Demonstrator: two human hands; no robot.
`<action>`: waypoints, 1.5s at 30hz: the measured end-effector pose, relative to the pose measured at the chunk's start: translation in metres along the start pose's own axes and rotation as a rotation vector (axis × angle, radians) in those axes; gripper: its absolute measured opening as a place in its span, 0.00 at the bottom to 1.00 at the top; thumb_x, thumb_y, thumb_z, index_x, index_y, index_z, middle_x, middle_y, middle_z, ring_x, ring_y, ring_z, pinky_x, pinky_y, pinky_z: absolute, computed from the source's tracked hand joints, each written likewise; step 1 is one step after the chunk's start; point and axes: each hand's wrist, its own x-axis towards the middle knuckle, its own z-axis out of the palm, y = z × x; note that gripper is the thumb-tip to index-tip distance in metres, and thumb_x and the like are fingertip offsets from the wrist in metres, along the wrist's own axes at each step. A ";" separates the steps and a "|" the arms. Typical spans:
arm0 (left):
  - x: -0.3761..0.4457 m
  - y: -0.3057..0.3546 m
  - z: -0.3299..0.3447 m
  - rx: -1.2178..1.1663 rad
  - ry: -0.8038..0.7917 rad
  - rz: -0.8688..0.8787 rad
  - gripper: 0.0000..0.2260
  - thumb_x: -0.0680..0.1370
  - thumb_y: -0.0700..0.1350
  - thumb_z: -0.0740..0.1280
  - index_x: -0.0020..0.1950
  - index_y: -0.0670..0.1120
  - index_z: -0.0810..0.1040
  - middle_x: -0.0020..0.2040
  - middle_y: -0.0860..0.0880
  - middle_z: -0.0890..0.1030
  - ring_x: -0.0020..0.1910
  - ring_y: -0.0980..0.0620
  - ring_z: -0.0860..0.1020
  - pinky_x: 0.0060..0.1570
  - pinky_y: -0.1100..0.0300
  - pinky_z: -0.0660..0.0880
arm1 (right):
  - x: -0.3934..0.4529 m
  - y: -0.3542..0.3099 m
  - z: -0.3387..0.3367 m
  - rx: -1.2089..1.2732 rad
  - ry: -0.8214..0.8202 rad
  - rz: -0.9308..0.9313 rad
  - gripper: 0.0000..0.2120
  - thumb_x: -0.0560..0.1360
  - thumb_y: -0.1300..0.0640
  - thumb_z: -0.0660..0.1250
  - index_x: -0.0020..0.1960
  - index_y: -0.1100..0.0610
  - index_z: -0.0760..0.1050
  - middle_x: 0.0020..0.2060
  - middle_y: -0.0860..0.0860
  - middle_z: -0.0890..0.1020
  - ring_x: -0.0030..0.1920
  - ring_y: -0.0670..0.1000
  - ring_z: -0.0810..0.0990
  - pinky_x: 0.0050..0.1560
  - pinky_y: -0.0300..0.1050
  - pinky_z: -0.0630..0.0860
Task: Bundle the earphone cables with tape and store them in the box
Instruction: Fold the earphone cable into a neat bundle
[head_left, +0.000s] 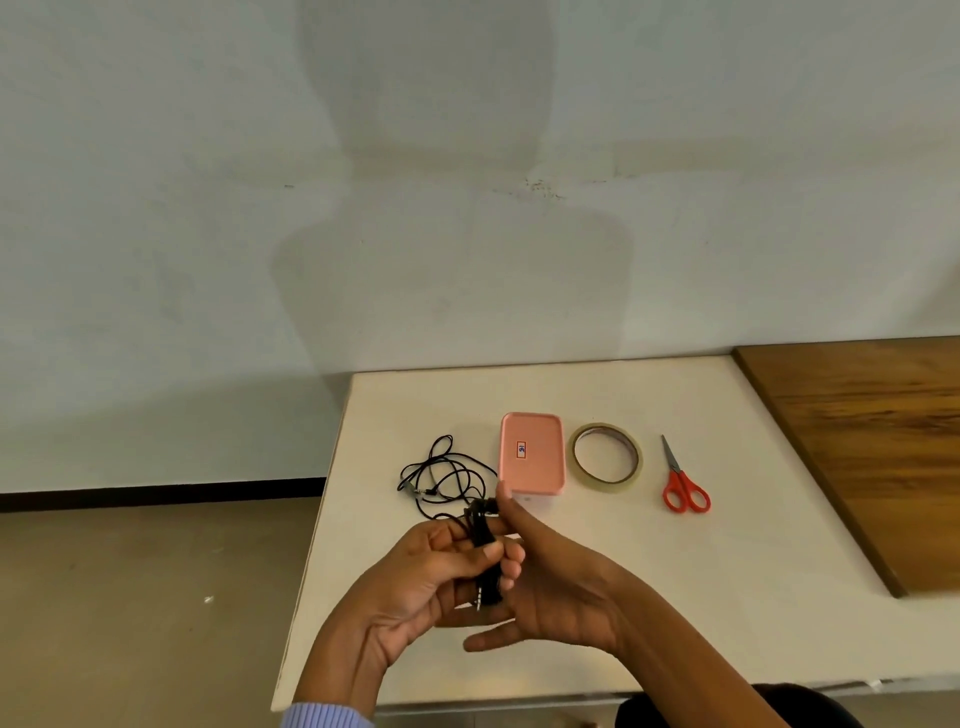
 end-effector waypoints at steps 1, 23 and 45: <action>0.001 0.000 0.001 -0.030 -0.005 0.001 0.07 0.69 0.36 0.68 0.43 0.39 0.85 0.38 0.42 0.82 0.35 0.51 0.81 0.37 0.61 0.79 | 0.002 0.001 -0.001 0.047 -0.049 0.018 0.32 0.72 0.30 0.54 0.44 0.55 0.83 0.33 0.54 0.75 0.47 0.59 0.82 0.60 0.61 0.72; 0.023 -0.026 -0.006 0.217 0.586 0.067 0.06 0.74 0.29 0.66 0.43 0.38 0.79 0.36 0.42 0.84 0.35 0.50 0.84 0.33 0.62 0.79 | 0.008 0.008 -0.011 -0.306 0.683 -0.476 0.13 0.70 0.63 0.73 0.53 0.55 0.75 0.37 0.55 0.85 0.37 0.51 0.85 0.39 0.40 0.81; 0.027 -0.022 0.007 -0.277 0.430 0.049 0.09 0.77 0.28 0.59 0.47 0.34 0.78 0.37 0.40 0.84 0.35 0.48 0.84 0.32 0.60 0.81 | 0.021 0.012 0.002 -1.120 0.627 -0.696 0.12 0.77 0.56 0.65 0.59 0.54 0.79 0.53 0.50 0.78 0.47 0.43 0.74 0.46 0.23 0.68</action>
